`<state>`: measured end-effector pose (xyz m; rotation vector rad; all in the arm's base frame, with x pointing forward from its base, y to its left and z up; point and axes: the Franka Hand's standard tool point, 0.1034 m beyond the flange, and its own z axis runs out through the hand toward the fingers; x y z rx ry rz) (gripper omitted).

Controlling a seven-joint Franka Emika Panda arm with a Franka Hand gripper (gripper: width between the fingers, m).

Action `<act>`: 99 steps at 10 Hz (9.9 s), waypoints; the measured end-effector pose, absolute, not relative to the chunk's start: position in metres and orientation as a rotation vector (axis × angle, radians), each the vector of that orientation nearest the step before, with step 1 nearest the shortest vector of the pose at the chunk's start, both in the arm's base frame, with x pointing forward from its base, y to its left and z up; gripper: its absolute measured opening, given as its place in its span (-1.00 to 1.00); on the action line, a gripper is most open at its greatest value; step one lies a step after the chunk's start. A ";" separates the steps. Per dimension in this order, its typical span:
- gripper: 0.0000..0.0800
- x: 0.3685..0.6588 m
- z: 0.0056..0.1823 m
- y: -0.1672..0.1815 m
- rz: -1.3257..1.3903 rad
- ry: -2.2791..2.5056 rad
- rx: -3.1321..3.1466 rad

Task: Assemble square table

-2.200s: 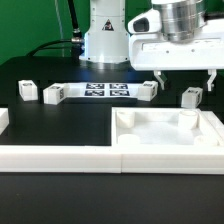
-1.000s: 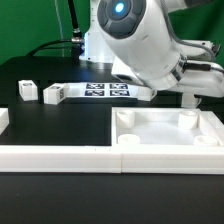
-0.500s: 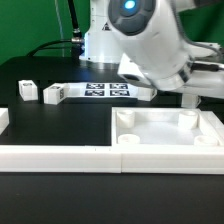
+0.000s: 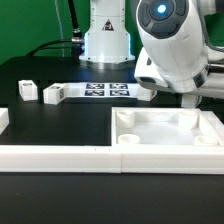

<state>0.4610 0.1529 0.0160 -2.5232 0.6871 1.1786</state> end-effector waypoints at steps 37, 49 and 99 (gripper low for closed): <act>-0.27 0.592 0.143 0.065 -0.024 0.386 -2.945; -0.27 0.643 0.147 0.103 -0.845 -0.013 -2.947; 0.62 0.674 0.084 0.094 -0.003 -0.011 -3.070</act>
Offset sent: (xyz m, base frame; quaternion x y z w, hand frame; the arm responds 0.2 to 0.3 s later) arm -0.0088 0.0018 -0.0158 0.0117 -0.0236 0.0113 0.9996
